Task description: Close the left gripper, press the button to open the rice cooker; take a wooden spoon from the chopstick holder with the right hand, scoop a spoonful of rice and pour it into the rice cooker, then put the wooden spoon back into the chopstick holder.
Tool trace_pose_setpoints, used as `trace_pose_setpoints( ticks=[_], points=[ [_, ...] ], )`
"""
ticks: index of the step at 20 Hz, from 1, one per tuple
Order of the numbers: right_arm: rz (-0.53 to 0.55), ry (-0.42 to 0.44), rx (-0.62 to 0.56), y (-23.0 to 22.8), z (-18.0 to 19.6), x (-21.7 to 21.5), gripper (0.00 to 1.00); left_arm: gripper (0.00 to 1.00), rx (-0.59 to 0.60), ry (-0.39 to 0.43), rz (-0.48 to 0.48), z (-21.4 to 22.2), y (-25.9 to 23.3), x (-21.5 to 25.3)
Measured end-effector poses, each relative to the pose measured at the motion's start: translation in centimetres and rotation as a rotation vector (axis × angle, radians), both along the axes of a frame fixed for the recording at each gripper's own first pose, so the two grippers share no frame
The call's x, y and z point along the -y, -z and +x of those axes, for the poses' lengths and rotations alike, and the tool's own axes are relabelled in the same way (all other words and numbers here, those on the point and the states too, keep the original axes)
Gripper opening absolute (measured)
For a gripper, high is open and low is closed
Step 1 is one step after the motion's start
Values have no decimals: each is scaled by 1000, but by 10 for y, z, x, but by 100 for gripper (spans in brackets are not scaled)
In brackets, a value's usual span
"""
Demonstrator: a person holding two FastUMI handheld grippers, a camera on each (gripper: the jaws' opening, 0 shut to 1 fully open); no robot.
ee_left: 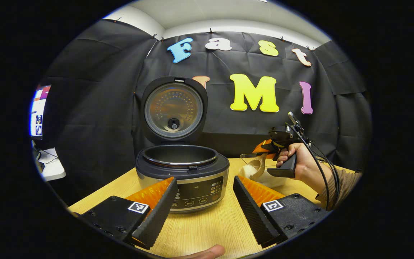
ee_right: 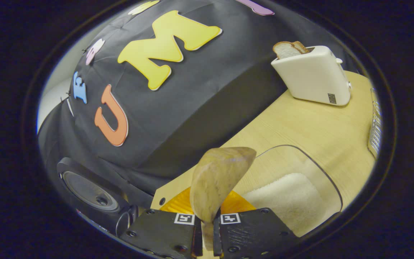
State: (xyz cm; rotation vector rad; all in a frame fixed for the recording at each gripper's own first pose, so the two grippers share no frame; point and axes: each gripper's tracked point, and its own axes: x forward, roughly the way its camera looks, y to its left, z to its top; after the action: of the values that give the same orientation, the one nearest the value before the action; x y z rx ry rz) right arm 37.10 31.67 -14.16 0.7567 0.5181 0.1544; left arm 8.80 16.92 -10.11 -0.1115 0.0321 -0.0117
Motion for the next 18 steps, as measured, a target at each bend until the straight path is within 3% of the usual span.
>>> trace_pose_setpoints(
  ticks=[10,18],
  points=[
    [165,140,-13,-12,-7,39,11,99,0,-1,11,-8,-4,0],
    [192,145,30,-56,-19,40,11,100,9,-22,3,-22,-7,-7]
  ],
)
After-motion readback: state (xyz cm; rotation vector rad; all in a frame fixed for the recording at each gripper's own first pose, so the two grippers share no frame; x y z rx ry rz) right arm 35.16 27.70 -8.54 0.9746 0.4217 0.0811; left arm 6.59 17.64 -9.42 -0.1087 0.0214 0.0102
